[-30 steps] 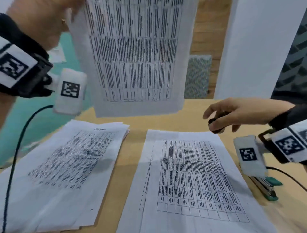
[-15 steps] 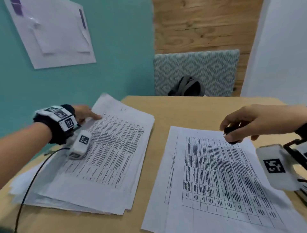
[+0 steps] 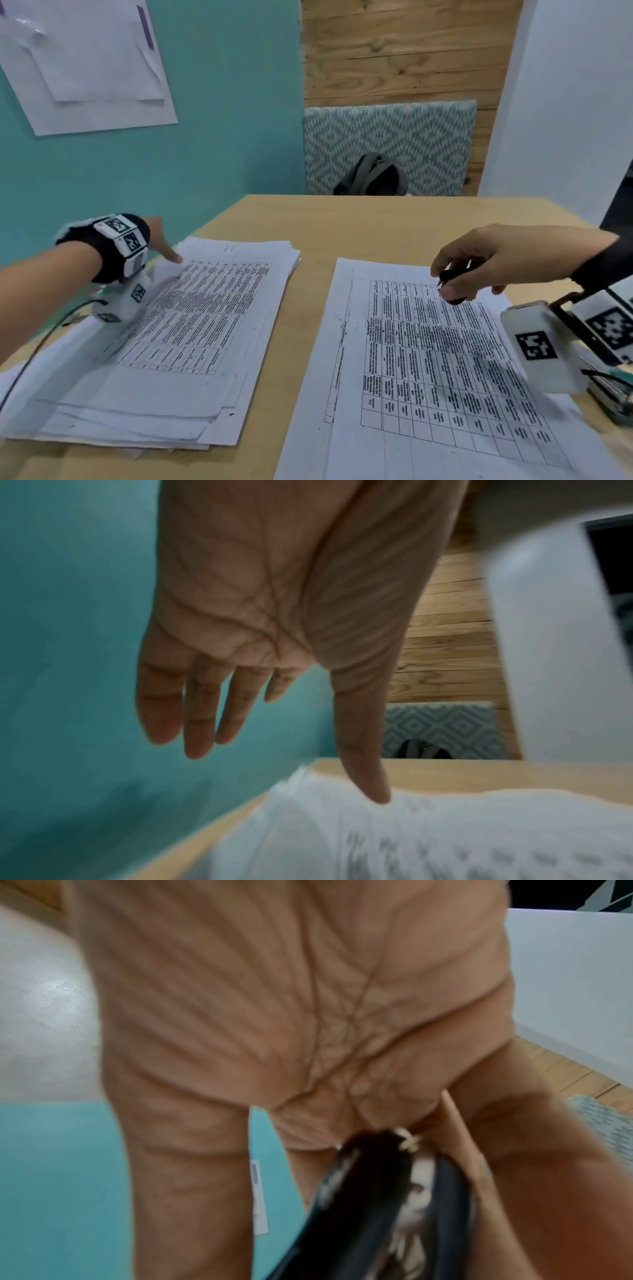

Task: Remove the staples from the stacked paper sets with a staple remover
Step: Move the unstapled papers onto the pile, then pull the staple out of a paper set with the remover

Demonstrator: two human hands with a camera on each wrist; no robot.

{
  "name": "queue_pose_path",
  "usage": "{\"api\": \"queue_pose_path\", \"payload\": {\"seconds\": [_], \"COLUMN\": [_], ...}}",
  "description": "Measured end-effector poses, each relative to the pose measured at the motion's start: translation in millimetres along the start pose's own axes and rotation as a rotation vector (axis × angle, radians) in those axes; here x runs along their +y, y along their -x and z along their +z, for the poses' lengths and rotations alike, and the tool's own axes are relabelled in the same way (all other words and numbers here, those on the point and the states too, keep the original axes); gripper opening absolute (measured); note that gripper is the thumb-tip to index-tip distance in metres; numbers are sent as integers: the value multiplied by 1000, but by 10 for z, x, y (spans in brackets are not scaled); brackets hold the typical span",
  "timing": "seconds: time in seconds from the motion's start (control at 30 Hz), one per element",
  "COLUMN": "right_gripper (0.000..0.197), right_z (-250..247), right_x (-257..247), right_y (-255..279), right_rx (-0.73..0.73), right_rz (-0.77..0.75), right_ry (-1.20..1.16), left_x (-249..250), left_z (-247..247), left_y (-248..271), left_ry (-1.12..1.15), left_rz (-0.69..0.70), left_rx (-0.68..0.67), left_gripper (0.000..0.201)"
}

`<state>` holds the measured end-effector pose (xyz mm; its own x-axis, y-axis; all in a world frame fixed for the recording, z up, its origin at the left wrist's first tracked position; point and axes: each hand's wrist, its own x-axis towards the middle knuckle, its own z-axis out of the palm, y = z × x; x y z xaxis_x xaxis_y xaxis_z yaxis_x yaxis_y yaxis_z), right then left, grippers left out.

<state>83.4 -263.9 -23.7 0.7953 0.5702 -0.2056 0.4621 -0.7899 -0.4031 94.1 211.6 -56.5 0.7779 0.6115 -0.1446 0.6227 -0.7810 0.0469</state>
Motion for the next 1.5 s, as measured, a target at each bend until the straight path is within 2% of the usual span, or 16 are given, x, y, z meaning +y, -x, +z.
{"api": "queue_pose_path", "payload": {"seconds": [0.07,0.2,0.33,0.4,0.47,0.57,0.63,0.7,0.77,0.87,0.97,1.13,1.27,1.37,1.5], "right_gripper": [27,25,29,31,31,31,32,31,31,30,30,30,32,43,57], "right_z": [-59,-213,-285,-298,-303,-320,-334,-349,-361,-361,-346,-339,-373,-408,-453], "right_x": [39,164,220,243,268,321,357,386,409,436,459,496,574,604,632], "right_y": [11,86,128,136,134,132,126,125,129,122,95,68,65,80,87], "right_rx": [24,115,131,132,141,159,164,171,178,182,173,150,216,251,358], "right_rz": [12,68,107,123,134,143,137,132,131,135,139,152,178,161,49], "right_ry": [-3,-9,-2,-2,-7,-6,-19,-29,-34,-46,-51,-93,-186,-350,-573], "left_x": [185,890,1808,2247,2595,2908,2993,3030,3043,3040,2984,2820,2651,2531,2377], "left_z": [-212,-585,-391,-122,143,380,433,468,485,496,484,255,-173,-493,-854], "left_y": [180,680,1086,1163,1152,1071,1003,919,863,794,719,665,836,1032,1242], "left_ry": [-62,-79,-171,-249,-355,-424,-454,-468,-467,-437,-285,-55,127,245,388], "left_rz": [105,421,724,817,865,857,831,839,863,904,915,958,1015,1065,1120], "left_rx": [48,-52,-194,-266,-265,-230,-250,-260,-282,-395,-436,-259,-144,-22,131], "left_gripper": [90,65,52,45,44,62,75,76,68,47,26,25,25,24,23]}}
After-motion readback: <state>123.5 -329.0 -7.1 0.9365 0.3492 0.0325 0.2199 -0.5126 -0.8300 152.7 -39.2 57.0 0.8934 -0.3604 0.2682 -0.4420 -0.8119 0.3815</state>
